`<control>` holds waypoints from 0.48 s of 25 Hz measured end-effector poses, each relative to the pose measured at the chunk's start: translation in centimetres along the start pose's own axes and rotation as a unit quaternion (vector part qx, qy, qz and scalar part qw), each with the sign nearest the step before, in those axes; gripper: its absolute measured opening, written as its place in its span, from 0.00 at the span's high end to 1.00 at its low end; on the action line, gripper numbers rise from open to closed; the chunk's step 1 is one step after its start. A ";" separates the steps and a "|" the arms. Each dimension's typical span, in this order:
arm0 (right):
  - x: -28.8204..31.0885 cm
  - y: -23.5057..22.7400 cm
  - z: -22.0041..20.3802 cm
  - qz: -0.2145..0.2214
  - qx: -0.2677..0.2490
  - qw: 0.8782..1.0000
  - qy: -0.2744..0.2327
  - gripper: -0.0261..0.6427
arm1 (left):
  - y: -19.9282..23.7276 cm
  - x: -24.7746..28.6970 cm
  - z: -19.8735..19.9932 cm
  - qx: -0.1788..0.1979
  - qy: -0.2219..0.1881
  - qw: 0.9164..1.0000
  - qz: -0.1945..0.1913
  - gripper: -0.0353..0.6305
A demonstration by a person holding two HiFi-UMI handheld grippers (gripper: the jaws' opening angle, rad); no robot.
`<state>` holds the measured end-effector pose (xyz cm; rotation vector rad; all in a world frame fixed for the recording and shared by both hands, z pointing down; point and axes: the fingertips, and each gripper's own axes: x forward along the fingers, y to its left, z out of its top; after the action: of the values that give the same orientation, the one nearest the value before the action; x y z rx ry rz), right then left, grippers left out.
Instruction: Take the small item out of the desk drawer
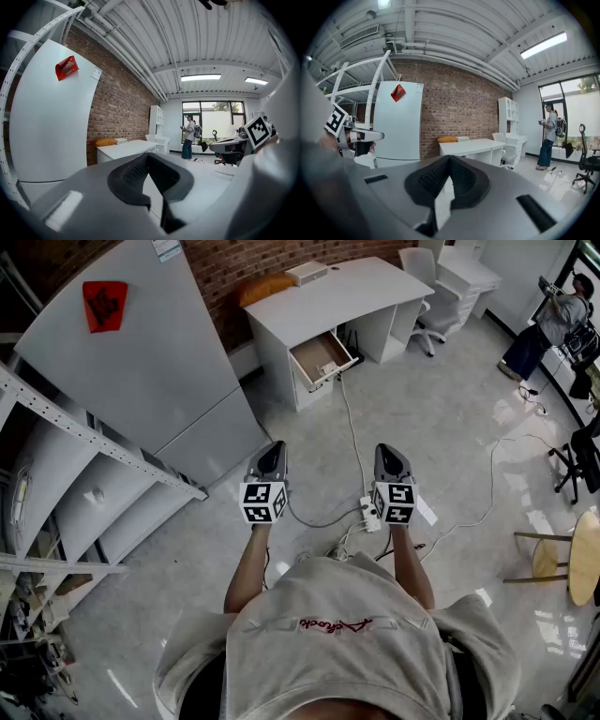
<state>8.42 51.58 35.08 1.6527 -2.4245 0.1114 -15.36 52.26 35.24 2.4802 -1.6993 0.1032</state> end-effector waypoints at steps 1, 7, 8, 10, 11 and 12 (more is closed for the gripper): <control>0.1 0.0 0.0 0.000 0.000 1.000 0.000 0.94 | 0.0 0.1 0.0 0.001 0.000 1.000 0.000 0.93; 0.8 -0.5 -0.2 0.003 -0.001 1.000 0.001 0.94 | -0.3 1.0 0.1 0.004 -0.001 1.000 -0.001 0.93; 1.0 -0.6 -0.1 0.005 0.000 1.000 -0.001 0.94 | -0.3 1.1 0.1 0.004 0.000 1.000 -0.001 0.93; 1.1 -0.9 0.0 0.007 0.005 1.000 -0.005 0.94 | -0.5 1.4 0.1 0.005 0.000 1.000 -0.001 0.93; 1.1 -1.1 0.0 0.008 0.008 1.000 -0.006 0.94 | -0.7 1.6 0.2 0.006 -0.001 1.000 -0.001 0.93; 1.2 -1.3 -0.1 0.009 0.009 1.000 -0.006 0.94 | -0.9 1.8 0.2 0.006 -0.001 1.000 -0.001 0.93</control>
<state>9.26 50.04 35.33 1.6433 -2.4557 0.1263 -13.91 50.89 35.22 2.4913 -1.7028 0.1110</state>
